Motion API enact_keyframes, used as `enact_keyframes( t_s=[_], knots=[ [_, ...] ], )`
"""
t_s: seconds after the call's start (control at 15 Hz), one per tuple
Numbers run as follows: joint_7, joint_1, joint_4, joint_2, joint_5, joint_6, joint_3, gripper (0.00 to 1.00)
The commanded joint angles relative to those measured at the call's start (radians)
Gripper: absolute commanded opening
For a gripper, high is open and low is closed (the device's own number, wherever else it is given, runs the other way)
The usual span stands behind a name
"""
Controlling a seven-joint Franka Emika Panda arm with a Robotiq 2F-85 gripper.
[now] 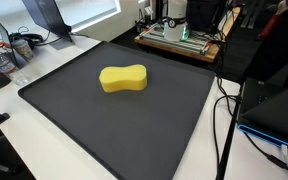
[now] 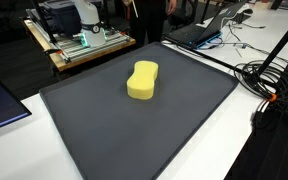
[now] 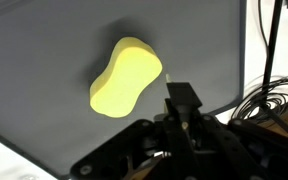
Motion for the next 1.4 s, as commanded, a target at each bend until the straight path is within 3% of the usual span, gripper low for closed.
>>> enact_keyframes(
  t_s=[0.0,0.13,0.2,0.27,0.67,0.87,1.07,1.33],
  knots=[
    [0.004,0.015,-0.001,0.005,-0.013,0.002,-0.025,0.12],
    [0.002,0.022,-0.001,0.019,-0.023,0.005,-0.060,0.12],
    [0.006,0.024,-0.001,0.022,-0.038,0.013,-0.038,0.03],
    [0.052,0.116,0.002,0.026,-0.099,0.026,-0.066,0.03],
    [0.161,0.244,0.078,0.131,-0.193,0.066,0.061,0.03],
    [0.219,0.226,0.147,0.244,-0.294,0.062,0.115,0.03],
    [0.281,0.166,0.242,0.377,-0.449,0.000,0.135,0.03],
    [0.263,0.173,0.388,0.563,-0.564,-0.101,0.078,0.03]
  ],
)
